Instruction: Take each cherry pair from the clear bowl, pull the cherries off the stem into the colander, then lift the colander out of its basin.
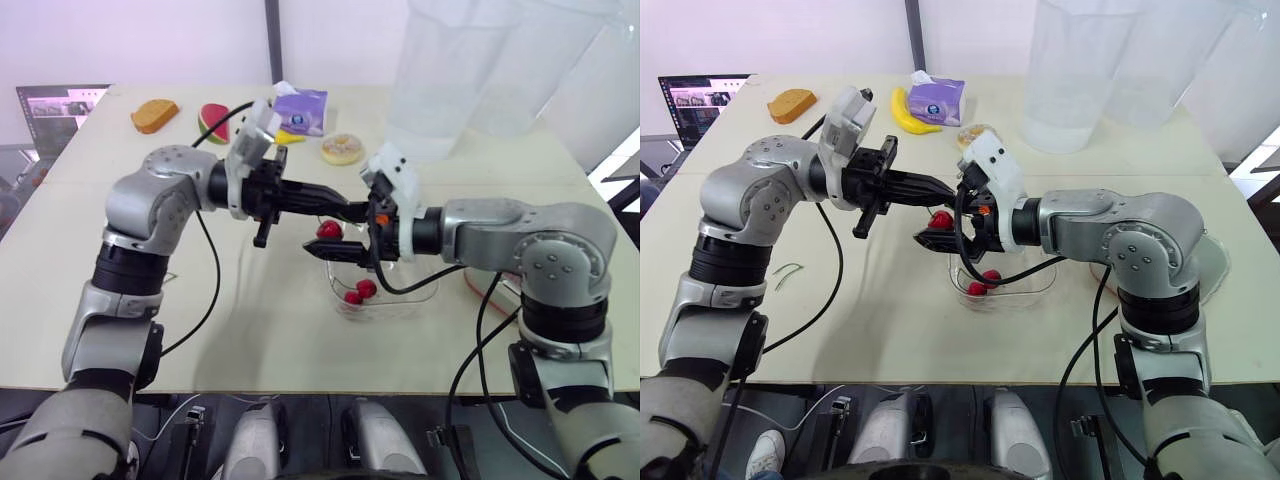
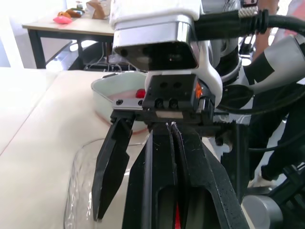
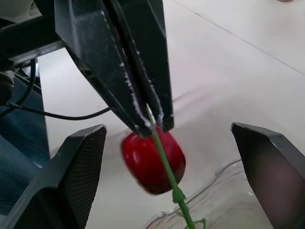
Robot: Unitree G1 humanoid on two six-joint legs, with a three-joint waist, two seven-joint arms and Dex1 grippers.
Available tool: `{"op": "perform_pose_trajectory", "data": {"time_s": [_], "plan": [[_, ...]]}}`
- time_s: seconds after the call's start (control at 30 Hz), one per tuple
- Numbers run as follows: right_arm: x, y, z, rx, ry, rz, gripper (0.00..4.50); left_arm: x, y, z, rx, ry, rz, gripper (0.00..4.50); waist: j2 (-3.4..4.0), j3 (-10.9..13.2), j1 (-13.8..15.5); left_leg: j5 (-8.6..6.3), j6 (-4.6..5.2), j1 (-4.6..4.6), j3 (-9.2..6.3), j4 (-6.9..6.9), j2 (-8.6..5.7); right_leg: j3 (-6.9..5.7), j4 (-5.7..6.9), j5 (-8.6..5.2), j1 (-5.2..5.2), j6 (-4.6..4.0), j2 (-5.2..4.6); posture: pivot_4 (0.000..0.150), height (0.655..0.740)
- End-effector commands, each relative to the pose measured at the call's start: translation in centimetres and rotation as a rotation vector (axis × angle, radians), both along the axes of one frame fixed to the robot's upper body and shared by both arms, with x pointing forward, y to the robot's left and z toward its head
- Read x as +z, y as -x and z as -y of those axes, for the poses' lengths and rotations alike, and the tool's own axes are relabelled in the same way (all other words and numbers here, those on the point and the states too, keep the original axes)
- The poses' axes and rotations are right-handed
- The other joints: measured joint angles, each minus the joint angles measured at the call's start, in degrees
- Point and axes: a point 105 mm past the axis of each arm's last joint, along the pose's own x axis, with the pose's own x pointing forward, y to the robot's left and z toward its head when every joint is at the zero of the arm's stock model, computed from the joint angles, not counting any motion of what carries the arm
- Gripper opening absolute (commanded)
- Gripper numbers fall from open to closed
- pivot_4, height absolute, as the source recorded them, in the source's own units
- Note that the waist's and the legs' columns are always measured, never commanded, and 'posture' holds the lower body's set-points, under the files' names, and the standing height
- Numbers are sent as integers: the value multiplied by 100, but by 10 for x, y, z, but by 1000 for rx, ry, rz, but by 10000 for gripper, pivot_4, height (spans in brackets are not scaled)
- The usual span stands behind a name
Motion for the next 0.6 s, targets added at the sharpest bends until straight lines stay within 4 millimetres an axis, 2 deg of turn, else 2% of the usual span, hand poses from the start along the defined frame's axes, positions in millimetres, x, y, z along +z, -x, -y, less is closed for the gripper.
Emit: {"op": "perform_pose_trajectory", "data": {"time_s": [0.03,0.1,0.2,0.37,0.4,0.47,0.6], "plan": [[12,1,-2,17,-18,55,44311,11,2,2,-9,10,53,0,0,0,-9,0,0,0,0,0,0,0,0,0,0,0,0,1500,7400],[11,2,-2,22,-14,55,44311,11,2,2,-8,11,53,0,0,0,-6,0,0,0,1,0,0,1,0,0,0,0,-1,1500,7400],[11,2,-2,24,-12,56,35845,11,2,3,-9,12,53,0,0,0,-3,0,0,0,1,0,-1,0,0,0,0,0,-2,1500,7400],[8,2,0,21,2,54,10865,12,3,3,-10,15,53,0,0,0,-3,0,0,0,1,0,-1,0,0,0,0,0,-3,1500,7400],[7,2,0,22,6,52,7431,12,3,3,-10,15,53,0,0,0,-3,0,0,0,1,0,-1,0,0,0,0,0,-3,1500,7400],[6,3,0,27,6,50,5386,12,2,3,-8,14,53,0,0,0,-3,0,0,0,1,0,-1,0,0,0,0,0,-3,1500,7400],[4,7,1,41,14,45,5386,13,2,3,-5,14,55,0,0,0,-4,0,0,0,1,0,-1,0,0,0,0,0,-3,1500,7400]]}}
